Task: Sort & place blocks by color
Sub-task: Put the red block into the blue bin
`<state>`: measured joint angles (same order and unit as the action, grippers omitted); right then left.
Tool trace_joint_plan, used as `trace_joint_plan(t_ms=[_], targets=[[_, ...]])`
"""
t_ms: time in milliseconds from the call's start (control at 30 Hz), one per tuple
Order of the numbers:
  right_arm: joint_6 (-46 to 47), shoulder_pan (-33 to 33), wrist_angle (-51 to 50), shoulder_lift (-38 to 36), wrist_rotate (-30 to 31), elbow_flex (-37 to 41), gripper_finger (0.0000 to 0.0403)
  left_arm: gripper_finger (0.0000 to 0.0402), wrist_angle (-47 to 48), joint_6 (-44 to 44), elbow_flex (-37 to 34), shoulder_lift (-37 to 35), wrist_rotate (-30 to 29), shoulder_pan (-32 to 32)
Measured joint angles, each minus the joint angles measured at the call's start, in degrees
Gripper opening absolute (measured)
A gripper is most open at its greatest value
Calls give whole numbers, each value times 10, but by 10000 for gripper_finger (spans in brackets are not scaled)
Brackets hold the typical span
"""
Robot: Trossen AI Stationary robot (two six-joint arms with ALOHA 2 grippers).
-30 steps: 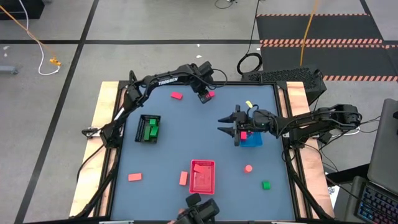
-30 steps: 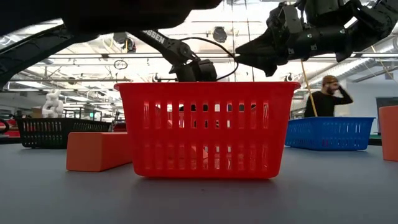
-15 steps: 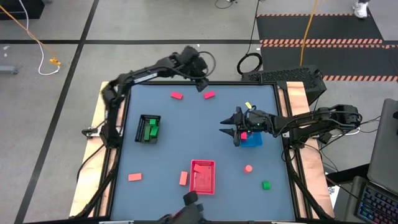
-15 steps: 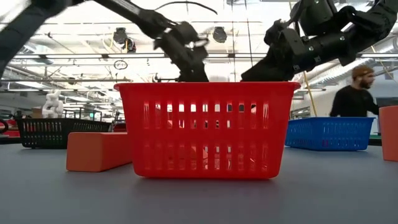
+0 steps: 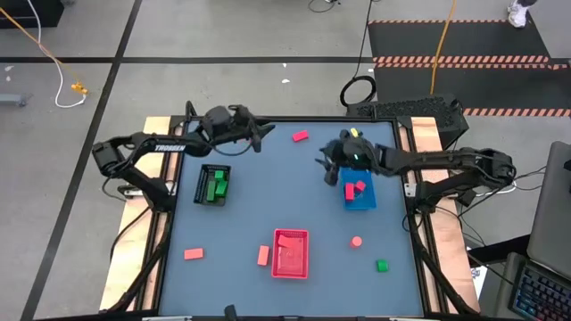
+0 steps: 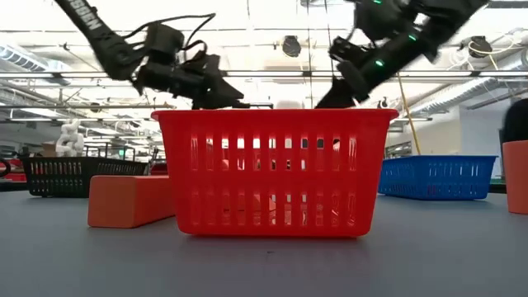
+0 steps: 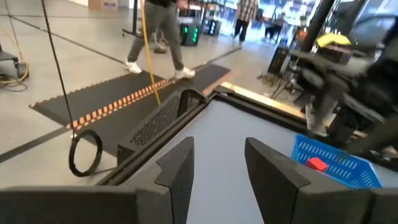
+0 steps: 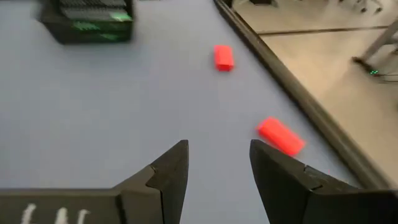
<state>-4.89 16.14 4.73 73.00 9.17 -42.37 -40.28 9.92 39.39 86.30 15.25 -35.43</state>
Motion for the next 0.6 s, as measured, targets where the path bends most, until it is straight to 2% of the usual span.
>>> trace_joint_plan(t_ms=[167, 233, 400, 600], targets=[[-107, 56, -128, 76, -16, -154, 164, 145, -51, 12, -42, -2, 11, 0], [-140, 80, -160, 119, -57, -209, 164, 145, -54, 8, -42, -2, 21, 0], [-200, 138, -245, 232, -154, -338, 164, 145, -54, 14, -41, -2, 93, -1], [-281, 174, -356, 349, -167, -467, 166, 145, -60, 12, -41, -2, 114, -19]])
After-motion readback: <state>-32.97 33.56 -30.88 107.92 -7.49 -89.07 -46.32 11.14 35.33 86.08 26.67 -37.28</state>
